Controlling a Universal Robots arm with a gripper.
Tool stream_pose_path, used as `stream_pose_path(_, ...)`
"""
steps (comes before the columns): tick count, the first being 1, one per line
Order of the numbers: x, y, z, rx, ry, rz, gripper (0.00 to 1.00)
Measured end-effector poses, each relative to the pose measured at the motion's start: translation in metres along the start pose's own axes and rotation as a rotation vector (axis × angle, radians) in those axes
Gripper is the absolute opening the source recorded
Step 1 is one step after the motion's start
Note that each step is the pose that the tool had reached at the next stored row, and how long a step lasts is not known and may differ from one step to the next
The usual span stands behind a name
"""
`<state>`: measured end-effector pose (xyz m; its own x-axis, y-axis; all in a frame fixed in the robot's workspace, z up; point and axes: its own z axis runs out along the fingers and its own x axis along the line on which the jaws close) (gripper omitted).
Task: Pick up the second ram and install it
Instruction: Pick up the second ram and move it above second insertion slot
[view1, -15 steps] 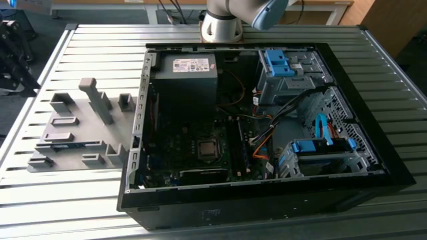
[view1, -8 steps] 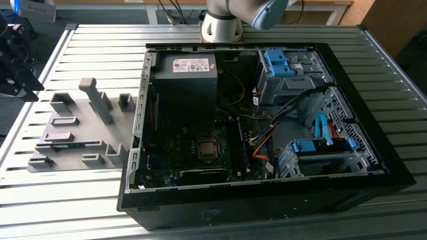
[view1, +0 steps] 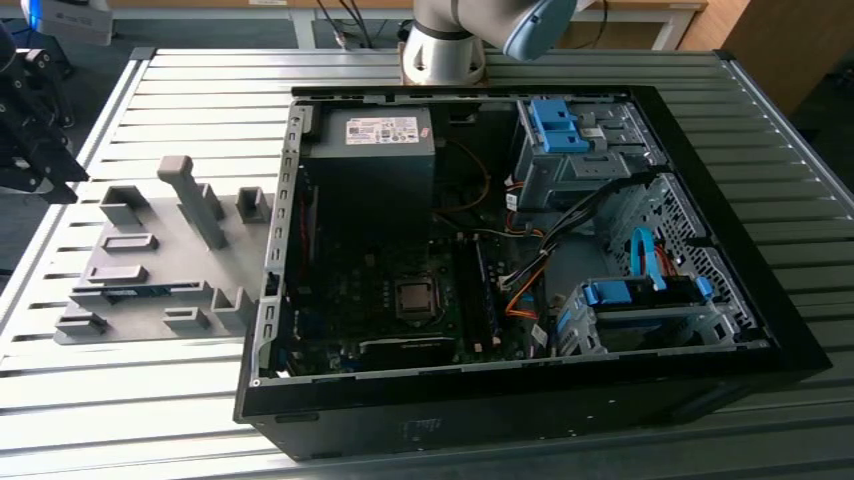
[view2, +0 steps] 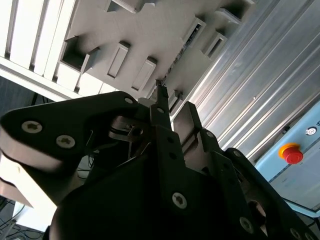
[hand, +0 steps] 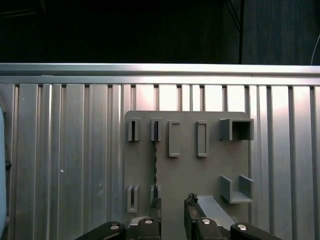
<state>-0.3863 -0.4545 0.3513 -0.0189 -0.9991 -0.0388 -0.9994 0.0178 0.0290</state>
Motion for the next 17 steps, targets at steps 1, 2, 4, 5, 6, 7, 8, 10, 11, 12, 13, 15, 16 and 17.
stream_pose_path(1,0.0,0.0,0.0,0.0,-0.0001,0.0,0.32)
stream_pose_path(2,0.0,0.0,0.0001,0.0,0.0,0.0,0.32)
stream_pose_path(4,0.0,0.0,0.0001,0.0,0.0,0.0,0.32)
stream_pose_path(5,0.0,0.0,0.0001,0.0,0.0,0.0,0.32)
stream_pose_path(6,0.0,0.0,0.0001,0.0,0.0,0.0,0.32)
stream_pose_path(7,0.0,0.0,0.0001,0.0,0.0,0.0,0.34)
stream_pose_path(8,0.0,0.0,0.0001,0.0001,0.0,0.0,0.39)
stream_pose_path(10,0.0,0.0,0.0002,0.0001,-0.0001,0.0,0.46)
stream_pose_path(11,0.0,0.0,0.0002,0.0001,0.0,0.0,0.46)
stream_pose_path(12,0.0,0.0,0.0002,0.0,0.0,0.0,0.46)
stream_pose_path(13,0.0,0.0,0.0002,0.0,-0.0001,0.0,0.46)
stream_pose_path(15,0.0,0.0,0.0002,0.0,-0.0001,0.0,0.46)
stream_pose_path(16,0.0,0.0,0.0002,0.0001,-0.0001,0.0,0.46)
stream_pose_path(17,0.0,0.0,0.0003,0.0,0.0,0.0,0.46)
